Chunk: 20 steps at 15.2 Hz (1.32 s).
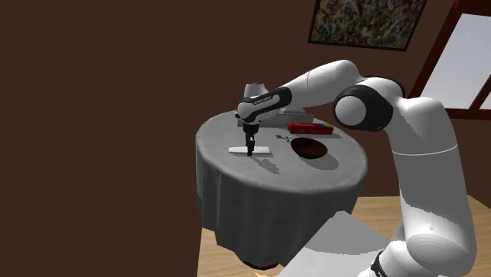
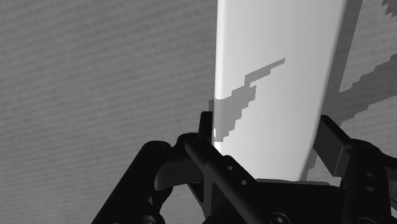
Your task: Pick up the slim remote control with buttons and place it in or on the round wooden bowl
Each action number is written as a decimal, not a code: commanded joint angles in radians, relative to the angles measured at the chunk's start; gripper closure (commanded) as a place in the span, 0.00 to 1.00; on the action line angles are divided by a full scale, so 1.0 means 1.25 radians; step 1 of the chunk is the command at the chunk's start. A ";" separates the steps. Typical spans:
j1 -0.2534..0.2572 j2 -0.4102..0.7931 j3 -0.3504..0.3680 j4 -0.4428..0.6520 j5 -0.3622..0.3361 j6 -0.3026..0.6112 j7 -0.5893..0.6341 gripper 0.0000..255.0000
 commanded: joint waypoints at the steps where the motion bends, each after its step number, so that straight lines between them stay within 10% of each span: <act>1: 0.000 0.000 0.000 0.000 0.000 0.000 0.000 1.00; 20: 0.002 -0.047 -0.005 0.059 -0.009 -0.106 0.005 1.00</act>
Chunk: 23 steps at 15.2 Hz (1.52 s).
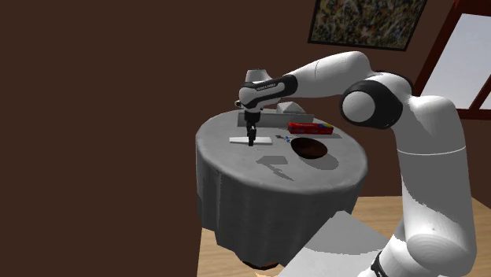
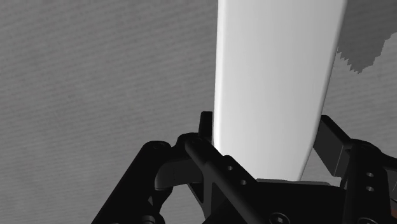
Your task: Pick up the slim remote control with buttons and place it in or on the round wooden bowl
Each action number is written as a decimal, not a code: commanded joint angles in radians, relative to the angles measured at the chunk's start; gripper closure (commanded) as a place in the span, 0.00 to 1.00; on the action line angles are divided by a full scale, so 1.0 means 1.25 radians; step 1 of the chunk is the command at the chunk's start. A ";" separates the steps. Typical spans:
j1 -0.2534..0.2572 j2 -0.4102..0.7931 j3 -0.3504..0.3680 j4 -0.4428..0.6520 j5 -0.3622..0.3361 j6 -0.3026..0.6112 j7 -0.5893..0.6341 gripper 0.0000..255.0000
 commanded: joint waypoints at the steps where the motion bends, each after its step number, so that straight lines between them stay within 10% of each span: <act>1: 0.001 -0.005 0.000 0.014 -0.001 -0.019 0.002 1.00; 11: 0.000 -0.025 -0.003 0.090 -0.006 -0.115 0.005 1.00; 23: -0.091 -0.230 -0.068 -0.206 -0.026 -0.022 -0.159 1.00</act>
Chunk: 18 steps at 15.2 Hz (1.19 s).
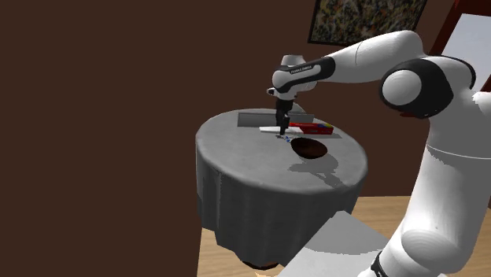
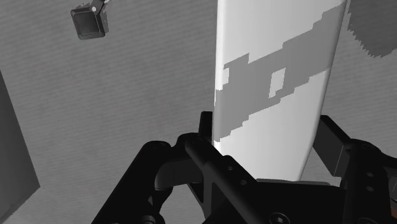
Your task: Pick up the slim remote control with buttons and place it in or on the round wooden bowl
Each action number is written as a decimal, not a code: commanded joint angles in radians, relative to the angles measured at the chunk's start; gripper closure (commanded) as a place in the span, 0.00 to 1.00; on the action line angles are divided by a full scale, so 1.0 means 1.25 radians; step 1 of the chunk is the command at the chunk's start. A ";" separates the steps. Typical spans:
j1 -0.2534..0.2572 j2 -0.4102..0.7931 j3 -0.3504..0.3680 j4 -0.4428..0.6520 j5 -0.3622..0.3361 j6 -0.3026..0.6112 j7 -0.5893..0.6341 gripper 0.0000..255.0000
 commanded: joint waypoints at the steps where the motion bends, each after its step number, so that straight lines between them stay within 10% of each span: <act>1: -0.015 -0.032 -0.012 -0.045 -0.005 0.014 -0.028 1.00; 18: -0.110 -0.098 -0.091 -0.197 -0.014 0.102 -0.202 1.00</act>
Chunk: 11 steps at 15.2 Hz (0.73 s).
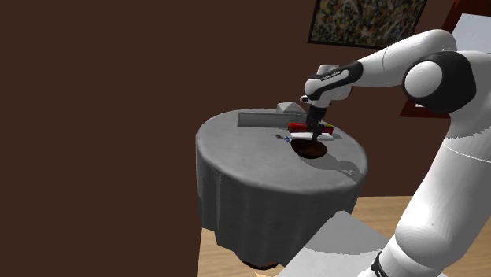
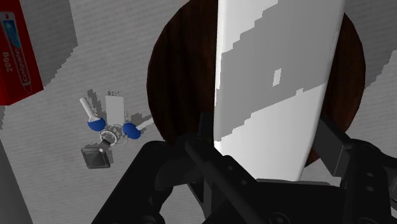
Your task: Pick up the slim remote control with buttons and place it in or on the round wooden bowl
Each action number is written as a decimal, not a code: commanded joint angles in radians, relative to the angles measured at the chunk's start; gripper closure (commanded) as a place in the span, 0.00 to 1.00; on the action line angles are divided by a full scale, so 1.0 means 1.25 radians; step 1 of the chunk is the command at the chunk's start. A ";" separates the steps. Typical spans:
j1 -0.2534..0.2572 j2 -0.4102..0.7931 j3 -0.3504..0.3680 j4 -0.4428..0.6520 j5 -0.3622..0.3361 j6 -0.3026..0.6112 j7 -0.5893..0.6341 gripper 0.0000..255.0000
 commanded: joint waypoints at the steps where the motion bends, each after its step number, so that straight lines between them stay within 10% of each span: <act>1: 0.000 0.006 0.001 -0.016 0.003 0.022 -0.001 1.00; 11: -0.002 0.038 0.002 -0.053 0.017 0.089 -0.011 1.00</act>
